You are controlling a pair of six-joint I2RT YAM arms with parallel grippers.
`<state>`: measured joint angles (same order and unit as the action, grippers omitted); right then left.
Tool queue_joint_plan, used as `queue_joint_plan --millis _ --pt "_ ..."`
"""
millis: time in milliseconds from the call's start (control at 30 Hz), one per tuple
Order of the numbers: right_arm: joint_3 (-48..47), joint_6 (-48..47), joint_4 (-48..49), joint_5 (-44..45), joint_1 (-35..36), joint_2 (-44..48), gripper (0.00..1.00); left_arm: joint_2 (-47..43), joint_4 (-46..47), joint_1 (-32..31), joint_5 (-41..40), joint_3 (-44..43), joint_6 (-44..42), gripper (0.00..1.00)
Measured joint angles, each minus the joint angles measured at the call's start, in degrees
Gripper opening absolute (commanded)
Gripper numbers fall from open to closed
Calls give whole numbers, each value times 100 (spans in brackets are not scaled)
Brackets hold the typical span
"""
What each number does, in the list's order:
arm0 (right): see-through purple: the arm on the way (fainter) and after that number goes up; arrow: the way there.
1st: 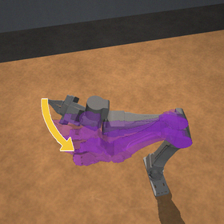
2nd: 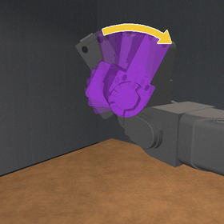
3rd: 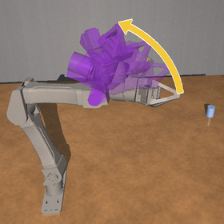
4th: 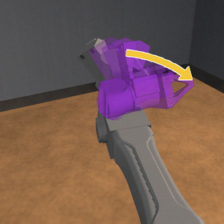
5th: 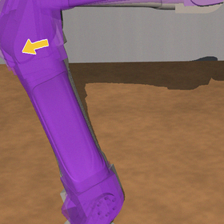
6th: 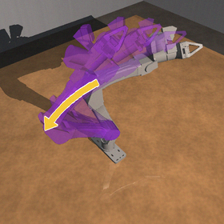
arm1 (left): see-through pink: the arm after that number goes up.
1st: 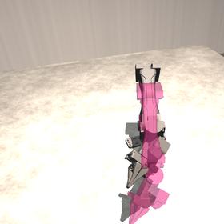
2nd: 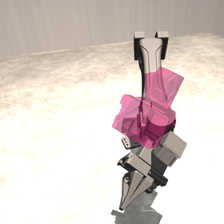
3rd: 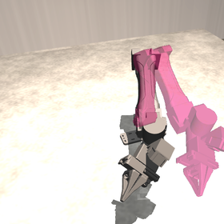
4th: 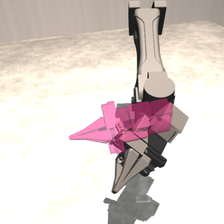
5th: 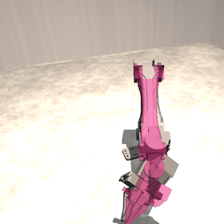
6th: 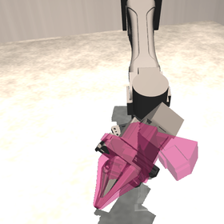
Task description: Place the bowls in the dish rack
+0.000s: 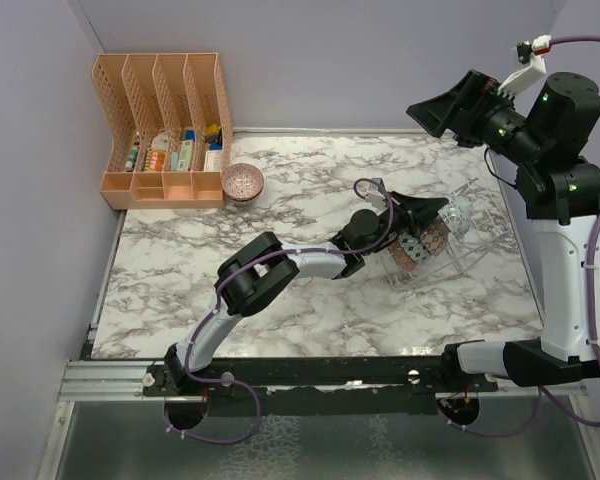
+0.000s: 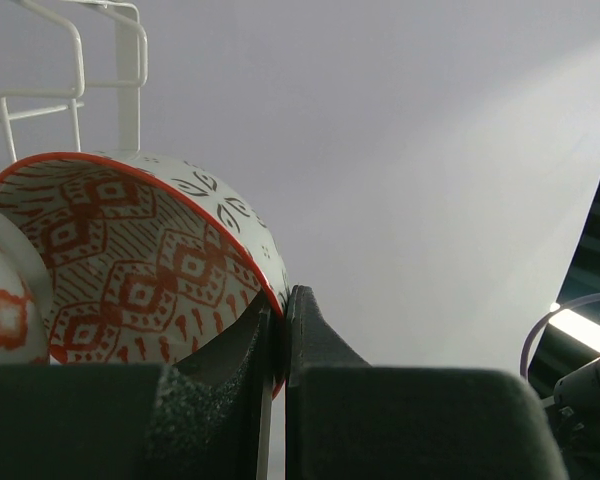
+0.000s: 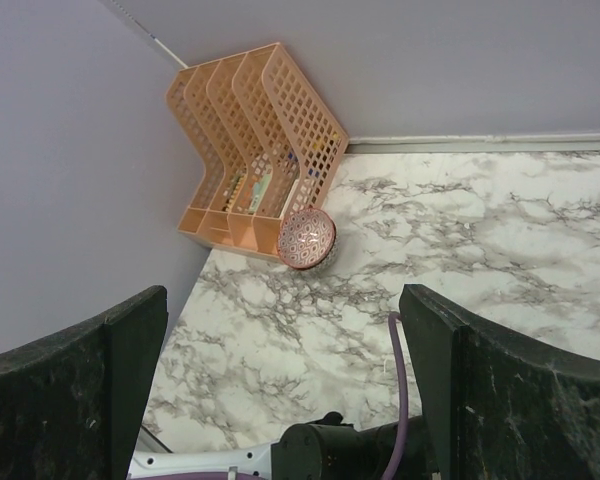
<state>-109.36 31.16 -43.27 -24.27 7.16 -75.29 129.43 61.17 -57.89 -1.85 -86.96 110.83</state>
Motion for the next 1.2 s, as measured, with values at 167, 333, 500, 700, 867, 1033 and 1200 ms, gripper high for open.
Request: queue_joint_plan --millis 167,333,500,700,867,1033,1200 --pt "26 0 0 -2 0 0 100 7 -17 2 0 0 70 0" --pt "52 0 0 -4 0 0 100 7 -31 13 0 0 181 0" --pt "120 -2 0 -7 0 0 100 28 -46 31 2 0 254 0" --pt "212 -13 0 -7 0 0 100 52 -166 44 98 -15 310 0" --pt "256 -37 2 -7 0 0 100 52 -249 46 201 -17 363 0" --pt "313 -39 2 -7 0 0 100 50 -291 46 323 17 393 4" --pt "317 -42 2 -7 0 0 100 0 -291 76 435 114 393 4"
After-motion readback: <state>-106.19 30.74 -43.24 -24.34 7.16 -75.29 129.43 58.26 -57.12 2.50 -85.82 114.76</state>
